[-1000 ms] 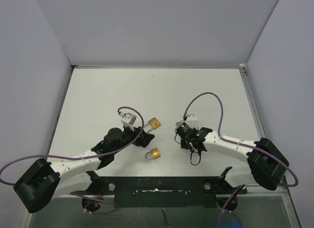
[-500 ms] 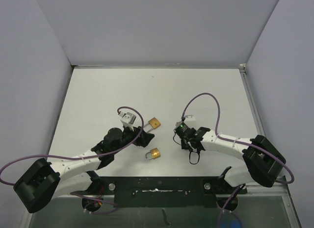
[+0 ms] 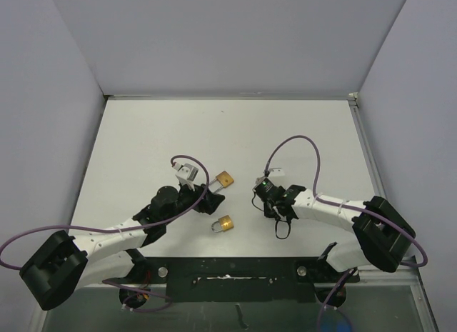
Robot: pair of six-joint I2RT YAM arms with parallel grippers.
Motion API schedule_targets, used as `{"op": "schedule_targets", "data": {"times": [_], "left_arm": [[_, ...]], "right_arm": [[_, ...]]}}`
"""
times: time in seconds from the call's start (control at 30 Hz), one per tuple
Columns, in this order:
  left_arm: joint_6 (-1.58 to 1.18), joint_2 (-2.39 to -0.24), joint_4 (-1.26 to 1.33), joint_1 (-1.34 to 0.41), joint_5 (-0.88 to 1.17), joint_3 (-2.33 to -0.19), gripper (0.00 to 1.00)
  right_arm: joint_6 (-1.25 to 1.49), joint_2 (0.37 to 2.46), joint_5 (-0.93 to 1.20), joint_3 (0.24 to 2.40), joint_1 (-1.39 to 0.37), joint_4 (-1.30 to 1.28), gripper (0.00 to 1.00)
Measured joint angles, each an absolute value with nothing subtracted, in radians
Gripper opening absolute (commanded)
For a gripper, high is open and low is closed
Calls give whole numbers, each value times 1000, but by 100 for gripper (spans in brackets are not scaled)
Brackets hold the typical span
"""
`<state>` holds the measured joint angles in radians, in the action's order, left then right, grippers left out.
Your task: Unlock with the key
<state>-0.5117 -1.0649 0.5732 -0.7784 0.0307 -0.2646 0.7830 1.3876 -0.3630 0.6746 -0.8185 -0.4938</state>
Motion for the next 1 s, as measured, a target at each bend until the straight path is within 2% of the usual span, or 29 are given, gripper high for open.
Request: {"op": "schedule_targets", "data": {"times": [0.07,0.33,0.53,0.83,1.0], "left_arm": [[-512,-1065,573,-778,31,-265,73],[-512,-1065,573,-778,31,-265,73],[-506,-1065,589,-785,39,-265,73],[-433,-1109,689,-872,59,-264,73],[-349,-1176,834,-960,0,-242,73]], "right_arm": [[789,1388,-364,675,-818,-495,0],[797,1367,-396,675,-821,-514,0],[789,1200,-422,697,-838,-533,0],[765,1098,-419,757,-838,-528,0],[748,1078,-397,757,-839,-518,0]]}}
